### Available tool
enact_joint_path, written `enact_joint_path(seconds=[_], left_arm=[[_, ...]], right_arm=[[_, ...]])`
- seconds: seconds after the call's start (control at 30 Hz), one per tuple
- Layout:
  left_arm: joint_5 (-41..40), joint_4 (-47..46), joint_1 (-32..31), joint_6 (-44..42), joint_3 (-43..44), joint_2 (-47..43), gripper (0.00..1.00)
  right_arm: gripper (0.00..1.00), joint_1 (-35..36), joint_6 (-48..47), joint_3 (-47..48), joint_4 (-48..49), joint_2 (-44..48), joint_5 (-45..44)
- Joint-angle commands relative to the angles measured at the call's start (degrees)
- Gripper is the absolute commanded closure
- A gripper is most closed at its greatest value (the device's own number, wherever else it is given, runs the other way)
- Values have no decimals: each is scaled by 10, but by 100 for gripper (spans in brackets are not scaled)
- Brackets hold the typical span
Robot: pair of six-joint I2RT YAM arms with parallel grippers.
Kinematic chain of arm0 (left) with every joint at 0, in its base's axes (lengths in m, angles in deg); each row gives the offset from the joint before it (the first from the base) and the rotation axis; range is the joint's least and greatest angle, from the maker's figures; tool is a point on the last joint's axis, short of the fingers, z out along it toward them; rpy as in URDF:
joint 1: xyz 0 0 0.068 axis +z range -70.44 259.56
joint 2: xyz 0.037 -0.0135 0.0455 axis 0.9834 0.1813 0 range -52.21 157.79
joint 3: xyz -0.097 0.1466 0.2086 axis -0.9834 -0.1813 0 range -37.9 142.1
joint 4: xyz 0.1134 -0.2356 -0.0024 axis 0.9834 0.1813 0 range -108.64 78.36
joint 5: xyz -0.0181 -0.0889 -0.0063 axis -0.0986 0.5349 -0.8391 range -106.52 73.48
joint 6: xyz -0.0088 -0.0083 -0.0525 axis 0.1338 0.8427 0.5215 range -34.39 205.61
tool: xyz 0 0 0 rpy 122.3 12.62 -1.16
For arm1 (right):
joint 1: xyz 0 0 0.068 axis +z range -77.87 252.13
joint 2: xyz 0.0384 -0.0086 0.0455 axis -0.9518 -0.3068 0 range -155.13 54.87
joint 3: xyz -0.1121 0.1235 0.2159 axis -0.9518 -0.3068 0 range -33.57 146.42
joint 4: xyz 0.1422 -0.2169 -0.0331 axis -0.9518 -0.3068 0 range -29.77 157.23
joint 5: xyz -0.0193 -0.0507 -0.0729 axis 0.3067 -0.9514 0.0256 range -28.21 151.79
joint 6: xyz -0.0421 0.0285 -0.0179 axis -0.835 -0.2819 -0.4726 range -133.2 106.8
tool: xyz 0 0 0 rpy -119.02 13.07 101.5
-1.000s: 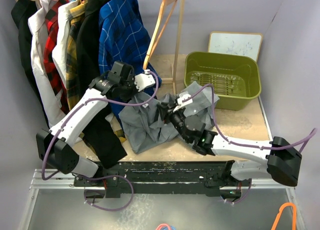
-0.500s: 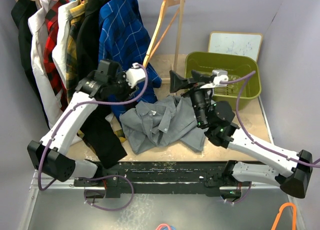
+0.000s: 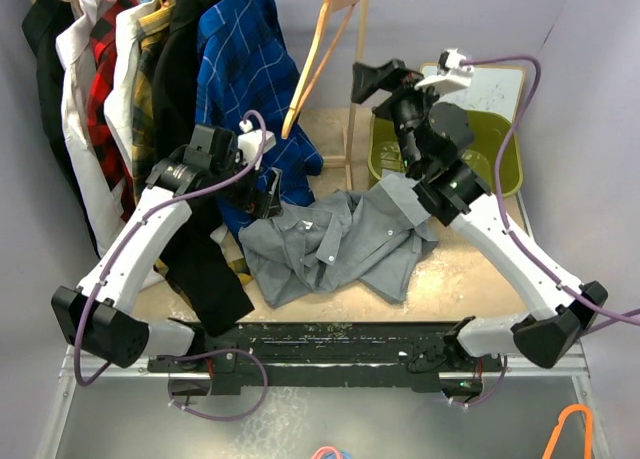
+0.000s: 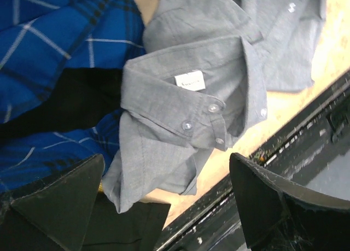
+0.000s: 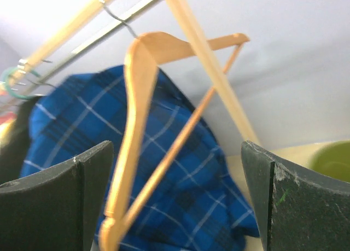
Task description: Place the shirt on the hanger
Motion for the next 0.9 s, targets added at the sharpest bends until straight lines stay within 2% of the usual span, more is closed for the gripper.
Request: enact_joint_path(seconds=[0.0, 0.07, 0.2, 0.3, 0.47, 0.6, 0.7, 0.73, 0.87], left_arm=[[-95, -49, 2, 101, -28, -35, 1], [-98, -68, 8, 106, -52, -51, 1], [-106, -77, 16, 104, -70, -68, 1], [-124, -80, 19, 100, -69, -74, 1], [-133, -84, 21, 96, -78, -85, 1], [-134, -87, 21, 95, -84, -90, 1], [-130, -87, 21, 92, -86, -94, 1], [-129, -87, 21, 92, -86, -94, 1], [-127, -88, 21, 89, -89, -99, 1]], right_arm=[[0, 5, 111, 122, -95, -44, 49], [0, 6, 142, 212, -150, -91, 79], [0, 19, 145, 282, -177, -154, 100], [0, 30, 135, 319, -198, -192, 57], [0, 45, 124, 432, -316, -271, -31], [2, 51, 112, 456, -327, -302, -46], [20, 53, 106, 471, -340, -319, -52], [29, 53, 104, 476, -346, -323, -54], [55, 55, 97, 472, -359, -322, -70]])
